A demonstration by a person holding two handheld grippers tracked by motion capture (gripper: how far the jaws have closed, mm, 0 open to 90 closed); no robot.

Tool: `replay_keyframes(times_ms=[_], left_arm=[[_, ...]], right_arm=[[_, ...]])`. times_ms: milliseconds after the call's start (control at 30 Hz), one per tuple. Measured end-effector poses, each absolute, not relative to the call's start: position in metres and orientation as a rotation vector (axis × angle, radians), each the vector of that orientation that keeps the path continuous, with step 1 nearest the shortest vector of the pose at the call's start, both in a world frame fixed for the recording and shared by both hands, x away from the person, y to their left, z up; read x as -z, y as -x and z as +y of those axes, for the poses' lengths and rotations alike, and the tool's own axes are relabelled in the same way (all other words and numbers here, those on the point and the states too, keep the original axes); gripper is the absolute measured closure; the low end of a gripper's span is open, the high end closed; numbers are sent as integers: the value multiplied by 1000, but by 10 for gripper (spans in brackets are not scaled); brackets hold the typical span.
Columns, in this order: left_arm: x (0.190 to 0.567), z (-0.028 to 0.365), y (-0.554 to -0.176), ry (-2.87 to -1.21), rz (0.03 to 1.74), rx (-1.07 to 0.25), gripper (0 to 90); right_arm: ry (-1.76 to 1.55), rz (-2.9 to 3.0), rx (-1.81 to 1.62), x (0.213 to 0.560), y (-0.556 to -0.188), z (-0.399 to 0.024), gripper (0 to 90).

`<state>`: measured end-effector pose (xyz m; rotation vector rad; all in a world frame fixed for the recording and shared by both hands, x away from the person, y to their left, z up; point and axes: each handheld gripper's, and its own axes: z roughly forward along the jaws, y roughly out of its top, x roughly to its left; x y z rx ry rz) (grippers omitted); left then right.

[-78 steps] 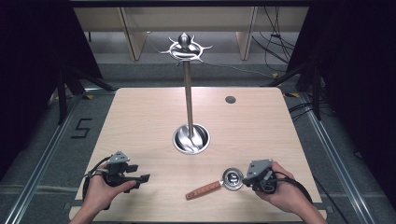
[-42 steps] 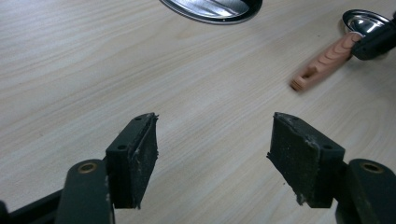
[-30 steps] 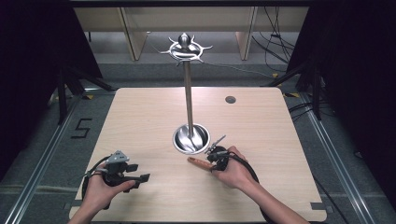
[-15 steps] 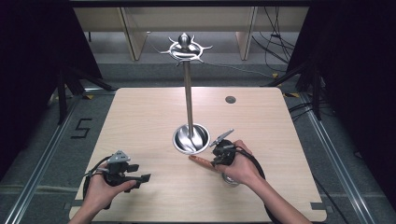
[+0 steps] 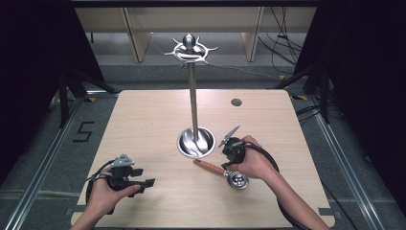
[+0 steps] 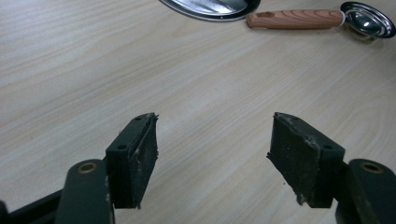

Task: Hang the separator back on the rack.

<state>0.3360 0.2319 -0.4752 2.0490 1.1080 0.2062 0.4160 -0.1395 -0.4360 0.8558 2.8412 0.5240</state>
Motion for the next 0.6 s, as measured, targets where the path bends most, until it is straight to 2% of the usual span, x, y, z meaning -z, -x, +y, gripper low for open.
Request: replay_keyframes(times_ms=[300,600], left_arm=[[475,232,-336,-2038,1110,-208,314],[475,232,-336,-2035,1113,-206,314]], right_arm=[[-787,2918,-436,440,-417,-128,570],[-711,2976,-318,459,-421,-120,585]])
